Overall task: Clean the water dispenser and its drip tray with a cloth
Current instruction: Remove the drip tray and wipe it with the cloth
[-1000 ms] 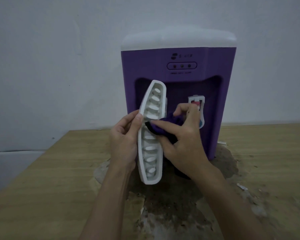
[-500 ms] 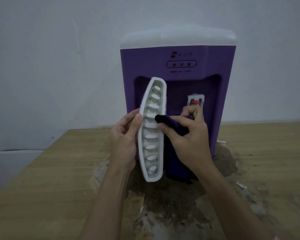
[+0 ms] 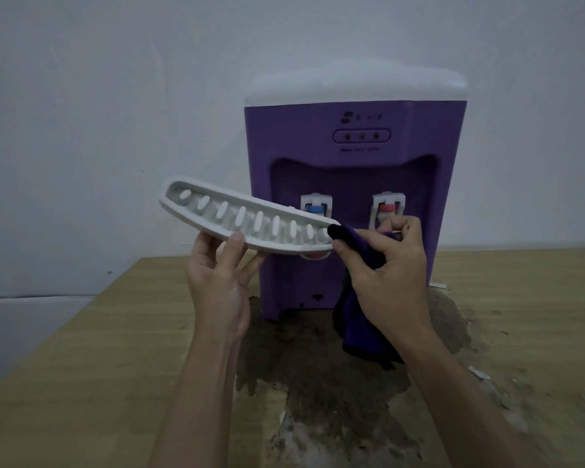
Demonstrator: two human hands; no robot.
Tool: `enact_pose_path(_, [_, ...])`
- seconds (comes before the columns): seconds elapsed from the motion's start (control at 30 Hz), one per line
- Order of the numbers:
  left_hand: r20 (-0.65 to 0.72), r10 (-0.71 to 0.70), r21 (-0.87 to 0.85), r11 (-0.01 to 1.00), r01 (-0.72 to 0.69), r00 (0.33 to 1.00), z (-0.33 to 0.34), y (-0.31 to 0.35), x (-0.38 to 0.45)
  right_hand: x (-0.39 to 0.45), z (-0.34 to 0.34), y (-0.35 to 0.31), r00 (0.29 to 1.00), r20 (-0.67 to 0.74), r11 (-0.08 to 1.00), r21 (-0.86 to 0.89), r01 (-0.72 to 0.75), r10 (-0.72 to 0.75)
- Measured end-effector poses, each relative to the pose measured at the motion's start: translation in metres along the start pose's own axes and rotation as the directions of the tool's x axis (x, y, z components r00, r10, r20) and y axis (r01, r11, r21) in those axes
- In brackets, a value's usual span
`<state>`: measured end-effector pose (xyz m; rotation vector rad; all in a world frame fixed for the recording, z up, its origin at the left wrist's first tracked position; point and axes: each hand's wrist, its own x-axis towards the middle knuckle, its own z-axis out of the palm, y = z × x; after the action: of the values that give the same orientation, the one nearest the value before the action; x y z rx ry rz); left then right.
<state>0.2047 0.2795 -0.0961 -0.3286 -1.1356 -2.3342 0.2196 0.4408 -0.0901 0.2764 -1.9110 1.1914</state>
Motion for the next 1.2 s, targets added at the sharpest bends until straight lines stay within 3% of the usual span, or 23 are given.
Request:
enact_pose_path(0.13, [-0.036,-0.025,-0.035,0.999,0.024,0.999,0.008,-0.004,-0.004,0.0,0.001,0.002,0.999,-0.048,1.0,-0.018,-0.011,0.01])
enact_pose_path(0.23, [-0.033,-0.058,-0.078,0.995,0.055,0.998,0.013,-0.006,-0.006,-0.002,0.004,0.002,0.992,-0.09,0.994,-0.07,0.081,-0.087])
enact_pose_path(0.37, [0.007,-0.054,-0.131,0.99,0.055,0.999,0.014,-0.006,-0.008,-0.006,0.007,0.003,0.948,-0.081,0.906,-0.33,0.265,-0.307])
enact_pose_path(0.43, [0.016,-0.034,-0.112,0.993,0.035,0.999,0.015,-0.007,-0.009,-0.01,0.01,0.003,0.936,-0.039,0.852,-0.428,0.301,-0.35])
enact_pose_path(0.63, [0.043,-0.043,-0.025,0.999,0.044,0.998,0.017,-0.013,-0.015,-0.02,0.02,-0.001,0.934,0.057,0.802,-0.496,0.333,-0.353])
enact_pose_path(0.83, [0.088,-0.017,-0.021,1.0,0.019,0.996,0.015,-0.011,-0.013,-0.013,0.015,-0.004,0.922,-0.044,0.847,-0.415,0.333,-0.384])
enact_pose_path(0.93, [0.123,0.026,-0.017,1.0,-0.024,0.992,0.019,-0.014,-0.015,-0.014,0.014,-0.005,0.91,-0.006,0.809,-0.461,0.364,-0.414])
enact_pose_path(1.2, [0.138,0.037,-0.002,0.999,-0.037,0.99,0.015,-0.014,-0.014,-0.018,0.015,-0.008,0.936,0.194,0.793,-0.497,0.353,-0.295])
